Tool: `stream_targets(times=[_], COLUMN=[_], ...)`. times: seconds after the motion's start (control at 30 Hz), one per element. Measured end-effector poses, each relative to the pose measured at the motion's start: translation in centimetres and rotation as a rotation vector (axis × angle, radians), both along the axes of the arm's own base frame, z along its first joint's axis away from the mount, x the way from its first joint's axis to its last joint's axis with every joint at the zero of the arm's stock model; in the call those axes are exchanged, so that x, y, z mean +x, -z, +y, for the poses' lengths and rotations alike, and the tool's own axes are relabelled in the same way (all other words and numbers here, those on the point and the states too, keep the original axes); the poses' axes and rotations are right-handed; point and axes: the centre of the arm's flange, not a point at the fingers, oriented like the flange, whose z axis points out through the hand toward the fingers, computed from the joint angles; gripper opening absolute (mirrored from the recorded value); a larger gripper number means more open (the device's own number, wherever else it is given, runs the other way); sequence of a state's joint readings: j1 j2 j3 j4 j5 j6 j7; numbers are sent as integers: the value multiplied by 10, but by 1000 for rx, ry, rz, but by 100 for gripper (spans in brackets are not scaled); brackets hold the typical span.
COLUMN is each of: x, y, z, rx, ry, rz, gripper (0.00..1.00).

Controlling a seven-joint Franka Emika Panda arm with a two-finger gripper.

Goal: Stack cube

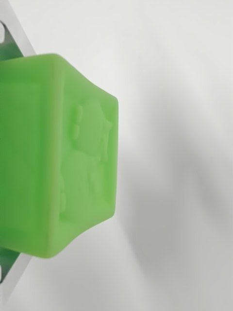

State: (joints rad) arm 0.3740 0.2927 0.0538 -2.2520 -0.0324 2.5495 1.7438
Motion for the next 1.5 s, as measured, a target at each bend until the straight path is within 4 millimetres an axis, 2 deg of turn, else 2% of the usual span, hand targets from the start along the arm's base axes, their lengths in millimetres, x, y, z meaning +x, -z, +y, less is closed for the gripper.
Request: stream_targets(times=[0.1, 0.33, 1.5], x=[0, -3, -11], y=[-5, 0, -1], z=[-1, -15, -80], rx=[2, -4, -4], ry=[-4, -10, -51], rz=[-4, 9, 9], gripper=[0, 0, 0])
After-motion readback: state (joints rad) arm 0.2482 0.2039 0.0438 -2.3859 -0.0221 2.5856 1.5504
